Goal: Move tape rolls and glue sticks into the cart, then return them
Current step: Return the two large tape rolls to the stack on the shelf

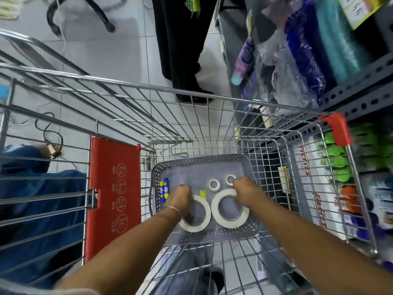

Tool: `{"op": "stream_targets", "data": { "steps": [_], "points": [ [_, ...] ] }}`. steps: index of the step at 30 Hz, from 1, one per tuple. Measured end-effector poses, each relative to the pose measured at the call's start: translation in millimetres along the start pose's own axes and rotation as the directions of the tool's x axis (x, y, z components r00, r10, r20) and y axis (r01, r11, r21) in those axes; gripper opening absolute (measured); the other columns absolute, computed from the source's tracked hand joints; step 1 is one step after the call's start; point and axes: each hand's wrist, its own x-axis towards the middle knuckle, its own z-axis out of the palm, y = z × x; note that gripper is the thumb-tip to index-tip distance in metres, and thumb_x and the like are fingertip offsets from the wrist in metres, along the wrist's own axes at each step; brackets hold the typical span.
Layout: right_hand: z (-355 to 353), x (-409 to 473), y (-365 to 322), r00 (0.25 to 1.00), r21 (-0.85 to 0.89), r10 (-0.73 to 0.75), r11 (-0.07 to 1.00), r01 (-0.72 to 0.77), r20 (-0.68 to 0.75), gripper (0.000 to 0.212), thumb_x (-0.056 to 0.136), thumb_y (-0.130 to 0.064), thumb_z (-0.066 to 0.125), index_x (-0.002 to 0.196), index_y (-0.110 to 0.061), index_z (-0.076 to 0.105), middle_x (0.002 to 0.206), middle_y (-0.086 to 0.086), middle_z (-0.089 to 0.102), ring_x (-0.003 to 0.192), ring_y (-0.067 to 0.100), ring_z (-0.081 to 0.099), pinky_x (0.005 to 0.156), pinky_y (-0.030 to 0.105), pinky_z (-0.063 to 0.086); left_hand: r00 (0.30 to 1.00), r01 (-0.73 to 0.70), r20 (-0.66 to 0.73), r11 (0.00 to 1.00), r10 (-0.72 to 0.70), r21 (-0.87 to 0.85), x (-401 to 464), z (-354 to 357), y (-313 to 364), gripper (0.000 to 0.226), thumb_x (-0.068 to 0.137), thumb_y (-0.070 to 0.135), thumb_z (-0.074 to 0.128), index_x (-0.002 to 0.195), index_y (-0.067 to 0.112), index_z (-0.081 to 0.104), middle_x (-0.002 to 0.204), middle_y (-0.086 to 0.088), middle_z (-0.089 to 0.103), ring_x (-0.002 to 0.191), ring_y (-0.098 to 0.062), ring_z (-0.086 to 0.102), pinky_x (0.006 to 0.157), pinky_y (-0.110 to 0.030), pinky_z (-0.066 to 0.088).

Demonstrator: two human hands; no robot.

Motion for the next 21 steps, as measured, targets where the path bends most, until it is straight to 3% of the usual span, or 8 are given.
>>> {"op": "stream_targets", "data": {
  "steps": [6,10,13,15,17,21],
  "points": [
    [-31.6,-41.8,1.0,0.989,0.145,0.085,0.987,-0.068,-0.118,0.030,0.079,-0.023,0.072,0.101,-0.011,0.056,0.102,0.013,0.065,0.093,0.032,0.064,0.066,0.033,0.044,0.995,-0.050,-0.088,0.997,0.055,0.056,-13.1,-47.5,16.7,0.010,0.084,0.010,0.058,0.088,0.002,0.062,0.093,-0.022,0.069,0.089,-0.037,0.065,0.074,-0.039,0.052],
    [-52.3,-81.5,8.6,0.968,0.357,0.151,0.931,-0.070,-0.203,0.031,0.075,-0.035,0.074,0.074,-0.015,0.050,0.079,0.006,0.056,0.073,0.026,0.059,0.058,0.030,0.043,0.980,-0.087,-0.170,0.991,0.103,0.099,-36.8,-95.9,42.1,0.006,0.081,0.010,0.061,0.079,0.005,0.062,0.085,-0.017,0.067,0.073,-0.030,0.057,0.067,-0.035,0.047],
    [-70.3,-125.0,26.0,0.918,0.533,0.238,0.845,-0.036,-0.316,0.030,0.071,-0.038,0.077,0.070,-0.015,0.057,0.067,0.004,0.056,0.064,0.023,0.061,0.049,0.031,0.045,0.959,-0.174,-0.203,0.976,0.197,0.127,-58.7,-131.6,62.5,0.027,0.071,0.016,0.063,0.053,0.015,0.043,0.077,-0.023,0.065,0.078,-0.041,0.062,0.057,-0.029,0.035],
    [-83.4,-153.3,37.3,0.886,0.616,0.297,0.788,-0.017,-0.355,0.033,0.069,-0.036,0.079,0.071,-0.013,0.056,0.061,0.002,0.053,0.061,0.022,0.057,0.046,0.030,0.039,0.943,-0.219,-0.214,0.961,0.253,0.172,-76.0,-153.3,78.6,0.034,0.065,0.021,0.064,0.049,0.014,0.035,0.062,-0.018,0.056,0.075,-0.043,0.062,0.053,-0.028,0.029],
    [-94.9,-186.9,50.4,0.848,0.700,0.349,0.713,0.037,-0.400,0.035,0.065,-0.034,0.083,0.068,-0.011,0.057,0.063,0.006,0.058,0.061,0.022,0.055,0.050,0.032,0.038,0.924,-0.272,-0.229,0.948,0.305,0.165,-103.4,-173.8,105.4,0.024,0.061,0.026,0.063,0.056,0.007,0.049,0.054,-0.008,0.050,0.071,-0.039,0.062,0.050,-0.030,0.029],
    [-108.6,-260.7,84.8,0.744,0.810,0.495,0.577,0.104,-0.449,0.031,0.057,-0.030,0.084,0.064,-0.008,0.063,0.056,0.000,0.059,0.052,0.013,0.049,0.050,0.028,0.037,0.865,-0.385,-0.257,0.899,0.431,0.211,-157.8,-199.4,167.4,0.021,0.065,0.022,0.078,0.075,0.005,0.070,0.078,-0.015,0.073,0.081,-0.033,0.066,0.065,-0.032,0.044]
  ]
}}
